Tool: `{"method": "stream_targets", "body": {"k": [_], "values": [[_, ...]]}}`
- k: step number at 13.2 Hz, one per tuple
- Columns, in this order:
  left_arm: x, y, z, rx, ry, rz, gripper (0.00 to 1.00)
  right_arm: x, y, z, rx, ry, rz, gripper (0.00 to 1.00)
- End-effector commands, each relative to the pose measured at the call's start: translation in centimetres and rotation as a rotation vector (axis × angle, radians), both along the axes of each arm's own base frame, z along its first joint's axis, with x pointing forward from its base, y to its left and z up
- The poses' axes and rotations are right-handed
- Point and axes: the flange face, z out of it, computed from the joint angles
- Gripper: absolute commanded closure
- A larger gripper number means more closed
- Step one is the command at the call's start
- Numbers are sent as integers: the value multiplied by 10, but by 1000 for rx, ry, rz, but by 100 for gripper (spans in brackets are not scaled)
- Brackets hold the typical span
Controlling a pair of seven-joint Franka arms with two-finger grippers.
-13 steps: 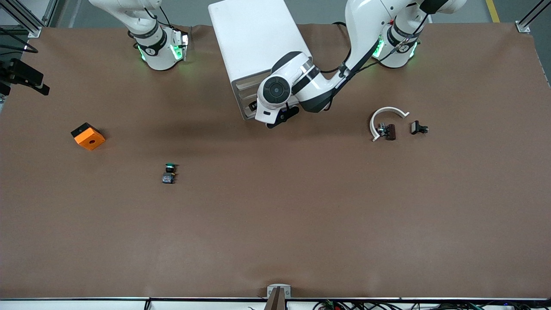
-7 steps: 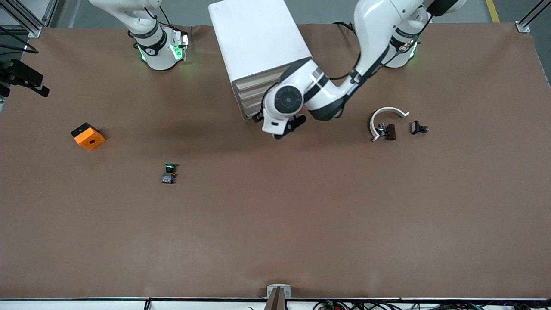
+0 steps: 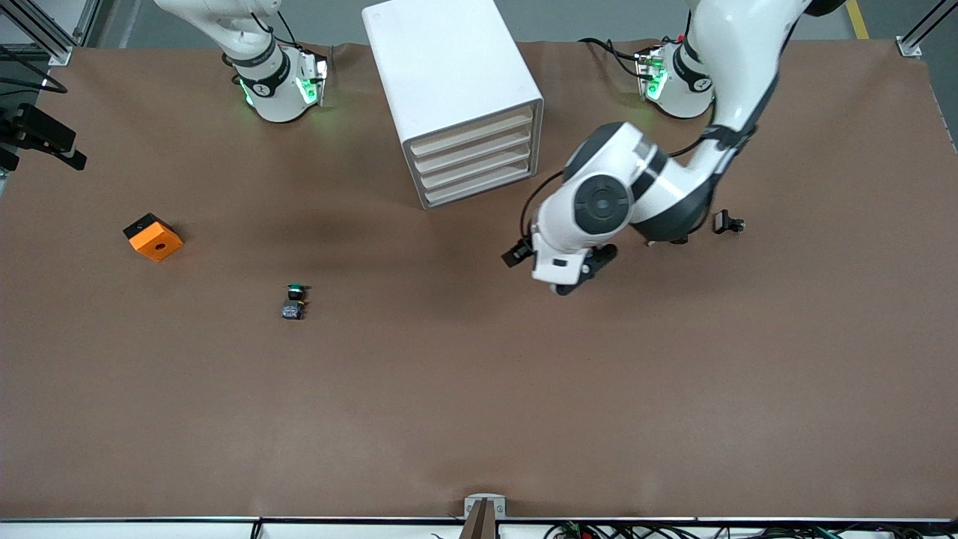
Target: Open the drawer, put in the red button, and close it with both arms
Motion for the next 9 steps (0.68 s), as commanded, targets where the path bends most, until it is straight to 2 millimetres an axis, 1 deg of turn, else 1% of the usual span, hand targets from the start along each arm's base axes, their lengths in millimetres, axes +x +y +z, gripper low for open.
{"method": "stream_targets", "body": {"k": [1,4,6,7,8,9], "values": [[1,41,42,27,-30,-103,0,-6,0,-2,14,-8,-7,0],[4,105,84,31,-3,-269,0,-5,-1,-4,9,-12,-9,0],[-5,139,115,26,11,-400,0,-4,-2,-5,3,-13,-10,0],[-6,165,128,28,19,-439,0,-5,-3,-5,1,-12,-11,0],[-11,187,145,24,16,-493,0,-5,-3,-6,0,-7,-13,0],[-15,214,161,19,6,-528,0,-5,-4,-8,1,-5,-14,0]]}}
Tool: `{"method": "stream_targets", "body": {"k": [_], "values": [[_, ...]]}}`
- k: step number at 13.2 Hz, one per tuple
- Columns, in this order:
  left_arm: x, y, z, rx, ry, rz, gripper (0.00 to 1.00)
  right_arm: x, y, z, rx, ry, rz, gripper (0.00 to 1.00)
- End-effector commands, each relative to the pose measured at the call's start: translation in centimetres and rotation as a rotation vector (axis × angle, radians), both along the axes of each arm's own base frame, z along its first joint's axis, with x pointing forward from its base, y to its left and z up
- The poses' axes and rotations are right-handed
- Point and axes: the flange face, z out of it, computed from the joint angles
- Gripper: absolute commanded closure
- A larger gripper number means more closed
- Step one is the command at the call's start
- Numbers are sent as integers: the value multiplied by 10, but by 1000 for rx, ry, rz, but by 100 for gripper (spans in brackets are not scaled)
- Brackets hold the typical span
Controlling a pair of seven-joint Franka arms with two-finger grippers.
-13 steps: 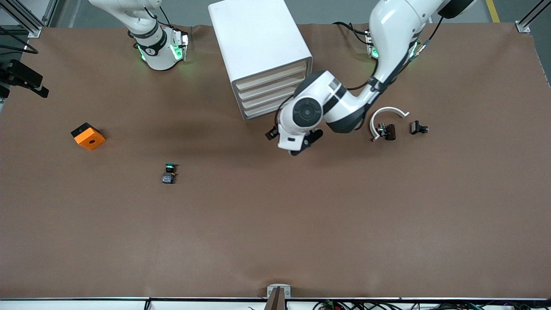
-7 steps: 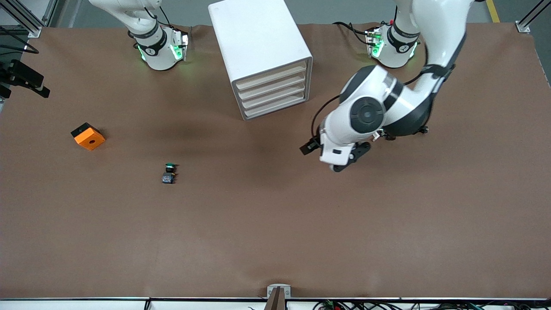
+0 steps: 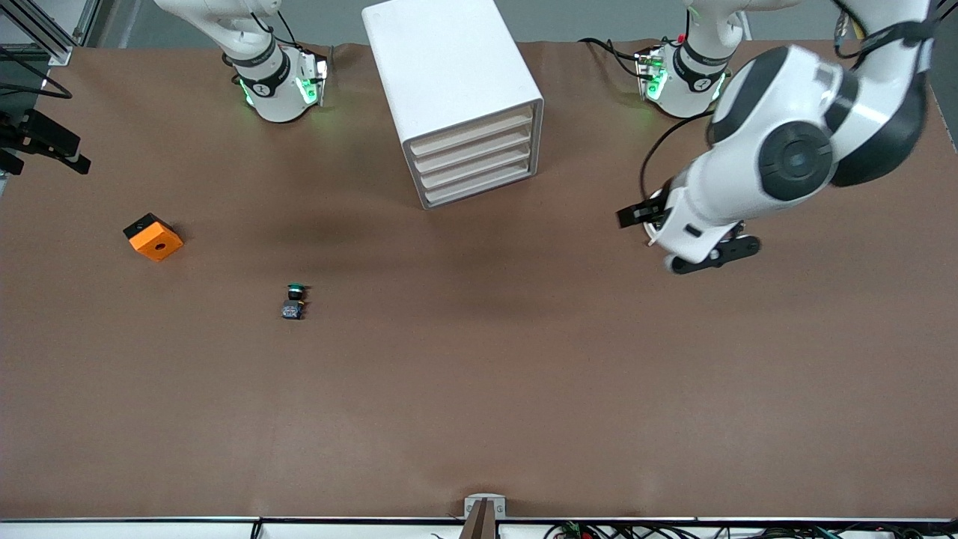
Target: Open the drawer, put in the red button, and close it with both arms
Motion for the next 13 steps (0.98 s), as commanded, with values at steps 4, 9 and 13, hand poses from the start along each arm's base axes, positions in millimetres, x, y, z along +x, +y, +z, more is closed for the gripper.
{"method": "stream_targets", "body": {"k": [4,9,13], "values": [[-41,123,63,-31,-53,-129,0,-7,-6,-1,-24,-5,-14,0],[-69,197,45,-65,-197,-157,0,-7,-7,-3,-36,2,-13,0],[-71,205,53,-59,-289,-170,0,-7,-6,-2,-36,2,-17,0]]}}
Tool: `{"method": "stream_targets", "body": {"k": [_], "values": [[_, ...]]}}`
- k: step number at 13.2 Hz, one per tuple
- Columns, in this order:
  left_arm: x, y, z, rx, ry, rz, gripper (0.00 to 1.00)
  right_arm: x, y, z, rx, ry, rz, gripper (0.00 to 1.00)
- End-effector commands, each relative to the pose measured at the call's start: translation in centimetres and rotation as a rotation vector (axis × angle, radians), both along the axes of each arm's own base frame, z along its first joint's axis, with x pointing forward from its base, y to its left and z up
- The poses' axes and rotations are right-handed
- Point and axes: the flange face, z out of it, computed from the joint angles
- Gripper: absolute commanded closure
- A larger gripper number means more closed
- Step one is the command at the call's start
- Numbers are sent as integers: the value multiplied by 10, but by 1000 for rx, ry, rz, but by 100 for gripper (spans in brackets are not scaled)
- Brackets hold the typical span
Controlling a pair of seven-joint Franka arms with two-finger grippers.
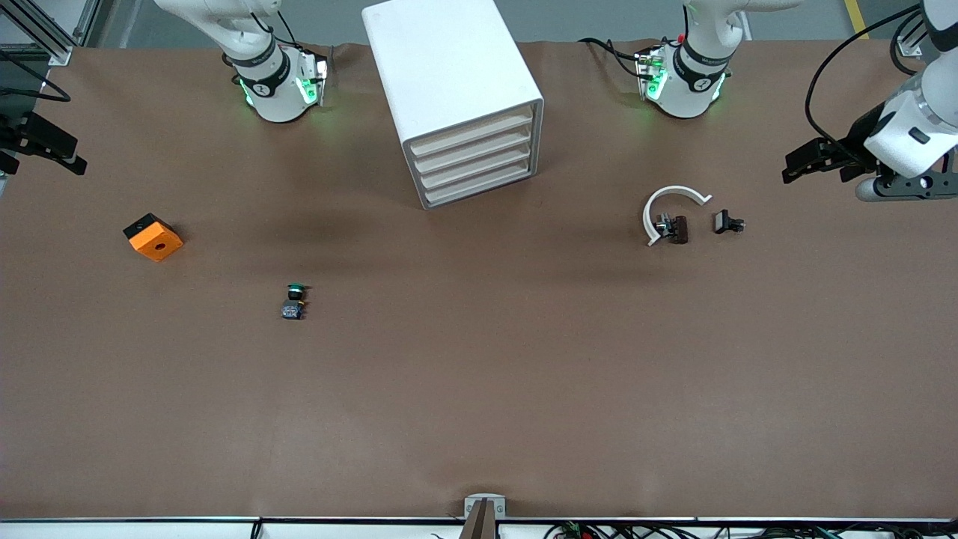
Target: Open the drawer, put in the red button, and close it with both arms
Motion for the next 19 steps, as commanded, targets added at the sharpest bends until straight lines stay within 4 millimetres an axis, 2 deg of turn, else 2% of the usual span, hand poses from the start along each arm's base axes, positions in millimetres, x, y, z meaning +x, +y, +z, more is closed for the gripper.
{"method": "stream_targets", "body": {"k": [1,9,12,14,19], "values": [[-8,3,23,13,-64,-36,0,-7,-1,1,-12,-7,-28,0],[8,3,92,14,-90,-50,0,-6,1,1,-12,-8,-36,0],[14,-1,89,15,-75,-49,0,-6,1,1,-12,-10,-36,0],[27,-2,84,17,-54,-54,0,-5,2,2,-5,-15,-36,0],[32,-1,83,18,-40,-54,0,-5,5,2,-2,-12,-30,0]]}}
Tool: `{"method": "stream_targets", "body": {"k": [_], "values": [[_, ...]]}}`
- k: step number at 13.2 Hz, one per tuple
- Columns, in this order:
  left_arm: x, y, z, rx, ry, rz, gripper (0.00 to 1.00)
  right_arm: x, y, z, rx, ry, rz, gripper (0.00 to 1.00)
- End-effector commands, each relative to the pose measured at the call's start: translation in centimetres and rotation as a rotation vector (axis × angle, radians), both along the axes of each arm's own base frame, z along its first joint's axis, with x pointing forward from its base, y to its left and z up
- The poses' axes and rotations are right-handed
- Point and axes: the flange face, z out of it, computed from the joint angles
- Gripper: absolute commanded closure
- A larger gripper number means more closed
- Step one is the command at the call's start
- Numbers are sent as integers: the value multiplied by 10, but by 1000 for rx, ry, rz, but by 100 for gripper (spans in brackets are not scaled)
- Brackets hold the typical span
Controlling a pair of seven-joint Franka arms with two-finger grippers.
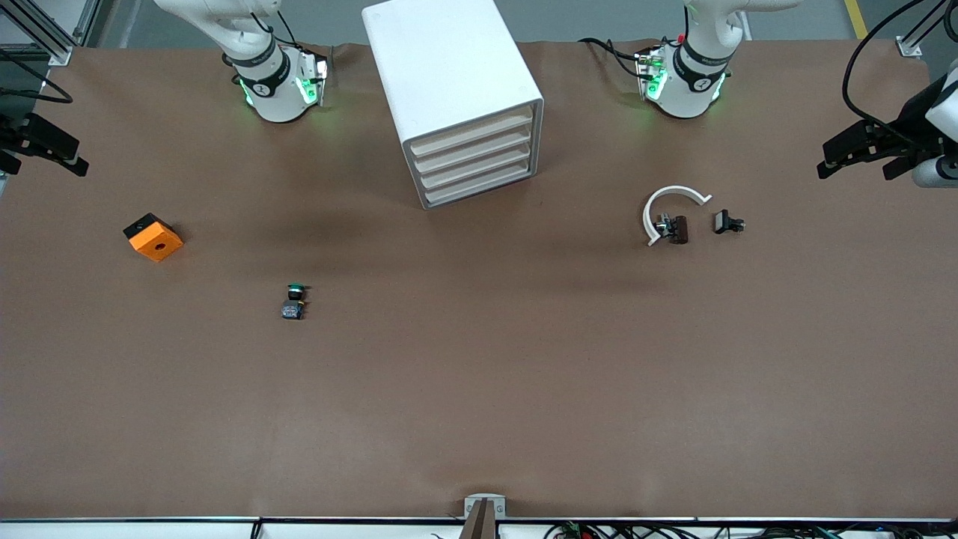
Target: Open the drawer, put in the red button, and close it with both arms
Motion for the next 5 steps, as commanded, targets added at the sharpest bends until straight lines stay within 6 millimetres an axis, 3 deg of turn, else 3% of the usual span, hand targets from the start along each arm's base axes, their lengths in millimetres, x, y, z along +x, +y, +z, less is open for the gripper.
{"method": "stream_targets", "body": {"k": [1,5], "values": [[1,1,8,16,3,-11,0,-6,3,2,-1,-8,-10,0],[1,0,9,16,1,-11,0,-6,3,2,-1,-5,-11,0]]}}
